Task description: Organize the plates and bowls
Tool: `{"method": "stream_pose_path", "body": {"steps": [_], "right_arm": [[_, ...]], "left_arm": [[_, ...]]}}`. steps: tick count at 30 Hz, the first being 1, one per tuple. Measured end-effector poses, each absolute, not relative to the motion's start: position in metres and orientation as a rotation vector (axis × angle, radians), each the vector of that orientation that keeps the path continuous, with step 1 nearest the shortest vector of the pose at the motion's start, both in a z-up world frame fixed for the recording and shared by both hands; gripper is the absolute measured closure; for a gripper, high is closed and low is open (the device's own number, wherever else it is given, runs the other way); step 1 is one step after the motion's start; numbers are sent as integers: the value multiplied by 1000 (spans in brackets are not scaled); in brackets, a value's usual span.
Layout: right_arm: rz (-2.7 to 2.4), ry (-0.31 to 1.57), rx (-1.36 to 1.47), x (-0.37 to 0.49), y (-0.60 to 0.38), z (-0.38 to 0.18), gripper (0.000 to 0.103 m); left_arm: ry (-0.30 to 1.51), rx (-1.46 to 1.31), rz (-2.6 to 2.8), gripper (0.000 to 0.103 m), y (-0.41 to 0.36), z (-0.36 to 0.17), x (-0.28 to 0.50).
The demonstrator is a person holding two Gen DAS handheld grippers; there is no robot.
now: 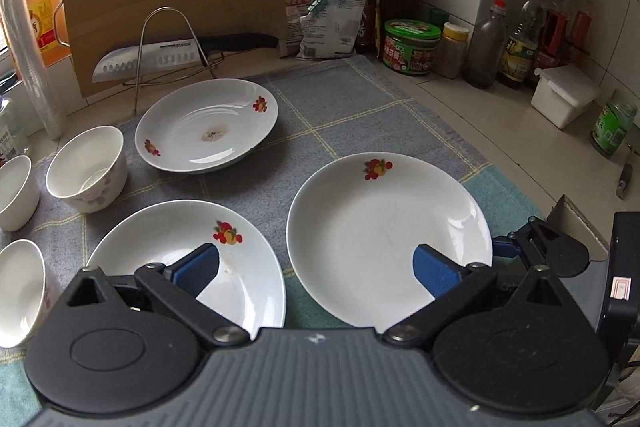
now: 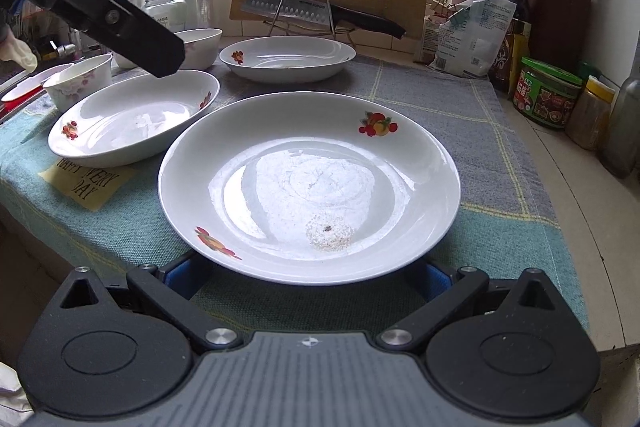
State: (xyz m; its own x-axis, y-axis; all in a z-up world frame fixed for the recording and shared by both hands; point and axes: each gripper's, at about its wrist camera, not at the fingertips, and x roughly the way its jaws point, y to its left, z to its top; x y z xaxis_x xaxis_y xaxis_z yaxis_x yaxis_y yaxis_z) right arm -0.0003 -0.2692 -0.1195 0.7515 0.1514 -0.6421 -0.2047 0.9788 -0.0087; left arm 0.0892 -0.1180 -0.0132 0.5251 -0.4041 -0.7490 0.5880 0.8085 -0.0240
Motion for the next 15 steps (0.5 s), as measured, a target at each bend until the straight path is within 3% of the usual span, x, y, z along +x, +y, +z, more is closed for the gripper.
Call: {"method": "stream_pose_path", "body": {"steps": [15], "right_arm": [[138,686,-60,-3,-265,-119,0]], "left_arm": [[1047,442,-889,1,-198,-76,179]]}}
